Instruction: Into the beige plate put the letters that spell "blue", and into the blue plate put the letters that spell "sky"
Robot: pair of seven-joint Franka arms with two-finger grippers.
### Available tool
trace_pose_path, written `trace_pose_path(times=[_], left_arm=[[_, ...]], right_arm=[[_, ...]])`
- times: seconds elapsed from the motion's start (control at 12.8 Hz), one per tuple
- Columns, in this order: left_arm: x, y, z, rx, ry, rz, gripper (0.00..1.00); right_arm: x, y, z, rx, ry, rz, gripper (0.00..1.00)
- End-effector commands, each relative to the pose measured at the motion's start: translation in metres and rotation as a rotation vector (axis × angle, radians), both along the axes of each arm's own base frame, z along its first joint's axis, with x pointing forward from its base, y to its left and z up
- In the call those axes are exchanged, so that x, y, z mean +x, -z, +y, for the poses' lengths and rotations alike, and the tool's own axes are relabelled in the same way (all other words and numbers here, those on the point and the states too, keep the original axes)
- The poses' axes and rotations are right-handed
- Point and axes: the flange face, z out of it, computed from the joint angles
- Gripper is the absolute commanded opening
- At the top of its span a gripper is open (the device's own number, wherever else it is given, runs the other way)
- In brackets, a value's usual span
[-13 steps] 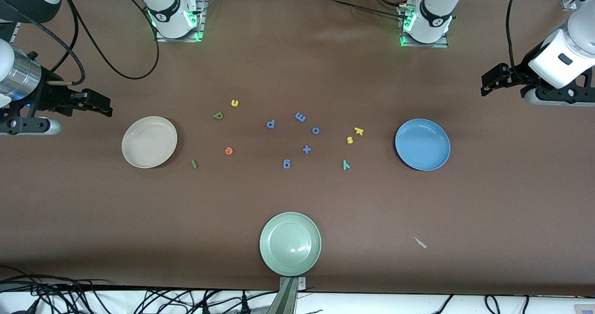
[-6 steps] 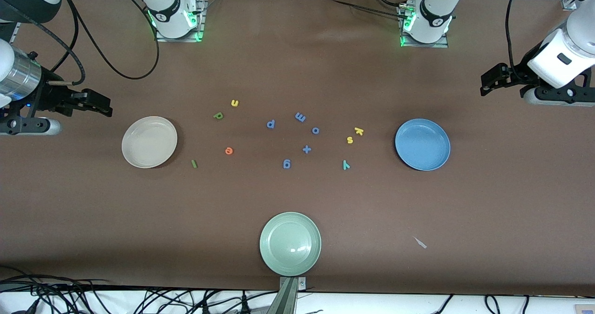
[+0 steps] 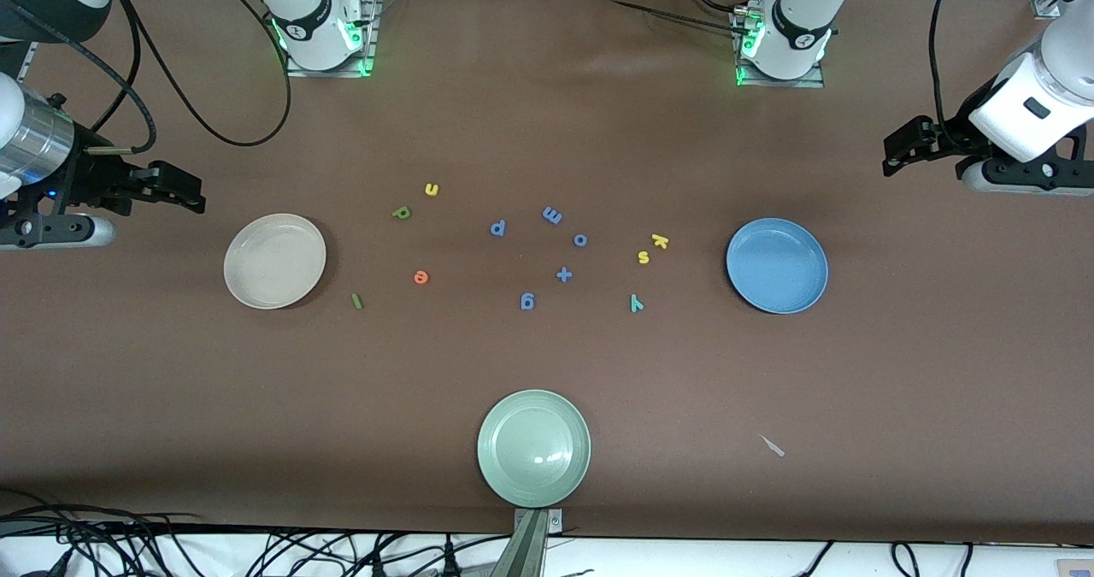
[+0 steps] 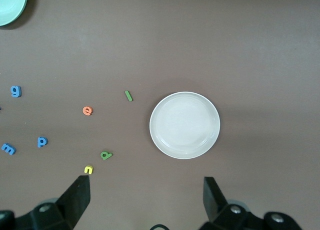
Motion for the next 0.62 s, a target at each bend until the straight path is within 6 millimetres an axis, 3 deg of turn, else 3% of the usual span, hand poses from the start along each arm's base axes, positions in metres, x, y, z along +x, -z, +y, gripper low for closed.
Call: trace_pose_path(times=[0.0, 0.55], left_arm=[[-0.0037, -0.0095, -0.0026, -0.005, 0.028, -0.003, 1.00], [-0.0036, -0.0095, -0.0018, -0.005, 0.028, -0.003, 1.00]], right_arm=[[-0.0002, -0.0027, -0.0018, -0.005, -0.020, -0.004, 1.00], [0.0018, 0.0018, -0.0005, -0.004, -0.022, 0.002, 1.00]])
